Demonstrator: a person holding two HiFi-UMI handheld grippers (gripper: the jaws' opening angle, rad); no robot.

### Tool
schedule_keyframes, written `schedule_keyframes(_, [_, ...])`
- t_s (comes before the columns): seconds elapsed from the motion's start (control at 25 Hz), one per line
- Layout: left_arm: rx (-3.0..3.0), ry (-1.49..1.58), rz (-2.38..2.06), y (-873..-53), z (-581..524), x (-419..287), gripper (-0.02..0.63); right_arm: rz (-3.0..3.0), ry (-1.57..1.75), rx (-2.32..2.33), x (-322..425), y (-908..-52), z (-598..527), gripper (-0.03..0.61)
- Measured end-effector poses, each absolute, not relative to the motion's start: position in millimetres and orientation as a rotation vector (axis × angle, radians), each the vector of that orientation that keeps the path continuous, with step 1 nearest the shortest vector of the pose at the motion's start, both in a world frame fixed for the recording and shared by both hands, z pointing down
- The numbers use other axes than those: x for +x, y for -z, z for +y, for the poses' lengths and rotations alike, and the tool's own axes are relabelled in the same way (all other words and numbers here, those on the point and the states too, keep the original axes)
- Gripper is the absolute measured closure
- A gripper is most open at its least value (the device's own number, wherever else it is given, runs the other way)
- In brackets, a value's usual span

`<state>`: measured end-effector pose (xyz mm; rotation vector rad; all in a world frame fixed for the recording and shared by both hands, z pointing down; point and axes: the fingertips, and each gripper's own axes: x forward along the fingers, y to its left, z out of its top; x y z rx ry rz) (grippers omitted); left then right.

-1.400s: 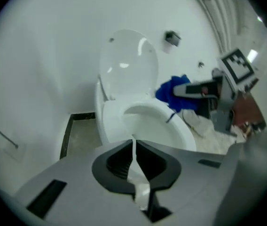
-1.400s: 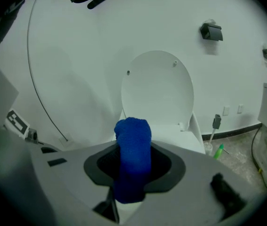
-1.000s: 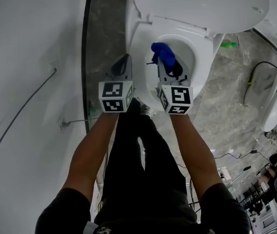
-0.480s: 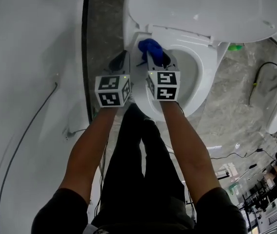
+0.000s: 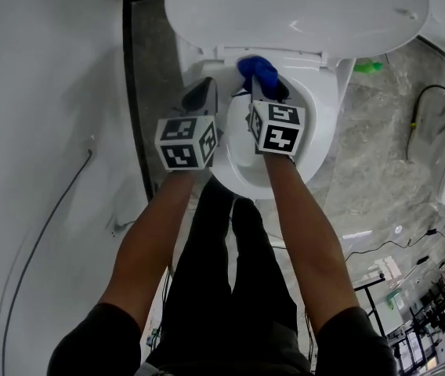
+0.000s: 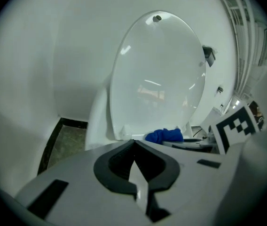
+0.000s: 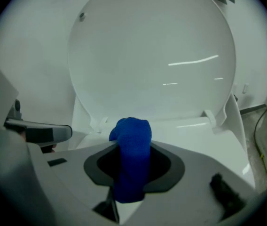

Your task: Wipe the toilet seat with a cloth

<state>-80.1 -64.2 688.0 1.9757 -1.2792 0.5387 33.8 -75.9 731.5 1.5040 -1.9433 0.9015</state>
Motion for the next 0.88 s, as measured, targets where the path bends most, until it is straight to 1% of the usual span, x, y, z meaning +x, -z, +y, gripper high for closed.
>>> schedule_keyframes(0.52, [2.177, -0.644, -1.106, -681.7, -62.7, 23.7, 0.603, -1.727, -0.954, 1.686, 158.7, -733.4, -51.5, 0.471])
schedule_keyframes(0.88, [2.258, -0.735, -0.952, -683.3, -20.6, 82.7, 0.604, -1.635, -0.978, 1.715, 206.5, -735.6, -16.5, 0.471])
